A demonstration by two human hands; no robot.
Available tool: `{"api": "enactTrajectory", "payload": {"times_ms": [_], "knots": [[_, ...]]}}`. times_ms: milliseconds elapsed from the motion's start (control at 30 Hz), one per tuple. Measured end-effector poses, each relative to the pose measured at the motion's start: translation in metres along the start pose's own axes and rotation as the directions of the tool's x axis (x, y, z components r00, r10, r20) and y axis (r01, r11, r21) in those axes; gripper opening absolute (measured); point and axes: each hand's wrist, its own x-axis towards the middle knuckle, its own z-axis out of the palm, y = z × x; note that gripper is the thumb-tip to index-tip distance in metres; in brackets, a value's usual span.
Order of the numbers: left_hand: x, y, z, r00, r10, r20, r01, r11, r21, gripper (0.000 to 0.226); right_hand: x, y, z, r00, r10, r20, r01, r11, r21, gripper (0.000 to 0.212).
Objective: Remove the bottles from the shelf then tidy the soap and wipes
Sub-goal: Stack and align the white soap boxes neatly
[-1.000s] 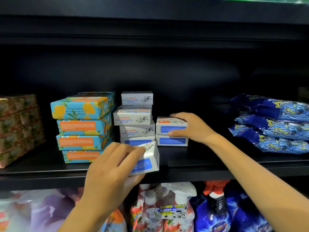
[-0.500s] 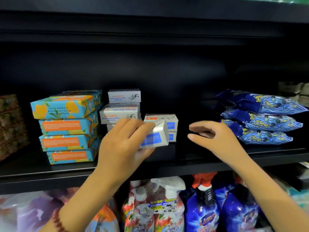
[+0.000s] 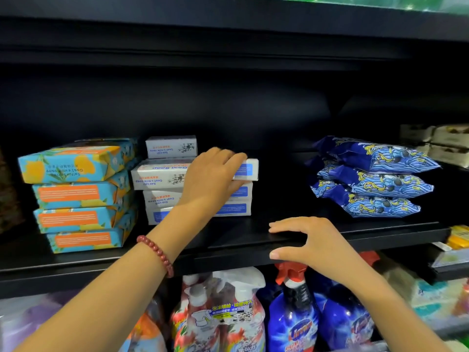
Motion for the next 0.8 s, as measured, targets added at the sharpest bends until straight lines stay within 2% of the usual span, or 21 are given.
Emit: {"api": "enactTrajectory", "payload": {"times_ms": [200, 433, 700, 767, 800], "knots": [[-0.002, 0.006, -0.003, 0.985, -0.09, 0.146, 0.087, 0.996, 0.03, 0.061, -0.001, 0.002, 0.001, 1.0, -0.005, -0.016, 0.005, 1.0, 0.019, 0.043], [-0.002, 0.008, -0.001, 0.983, -0.142, 0.114, 0.148, 0.988, -0.05, 0.044, -0.001, 0.003, 0.0, 1.0, -0.003, -0.012, 0.004, 0.999, 0.038, 0.044], [-0.001, 0.007, -0.001, 0.961, -0.219, 0.17, 0.227, 0.973, -0.031, 0.045, -0.002, 0.001, 0.0, 1.0, 0.002, -0.012, -0.002, 0.999, 0.032, 0.044], [-0.009, 0.009, -0.007, 0.972, -0.185, 0.143, 0.194, 0.979, -0.054, 0.046, -0.003, 0.001, 0.0, 1.0, -0.003, -0.004, 0.003, 0.999, 0.035, 0.043], [-0.017, 0.009, -0.011, 0.985, -0.148, 0.086, 0.154, 0.985, -0.077, 0.046, -0.003, 0.0, -0.001, 1.0, -0.014, 0.006, 0.014, 0.999, 0.033, 0.042]]}}
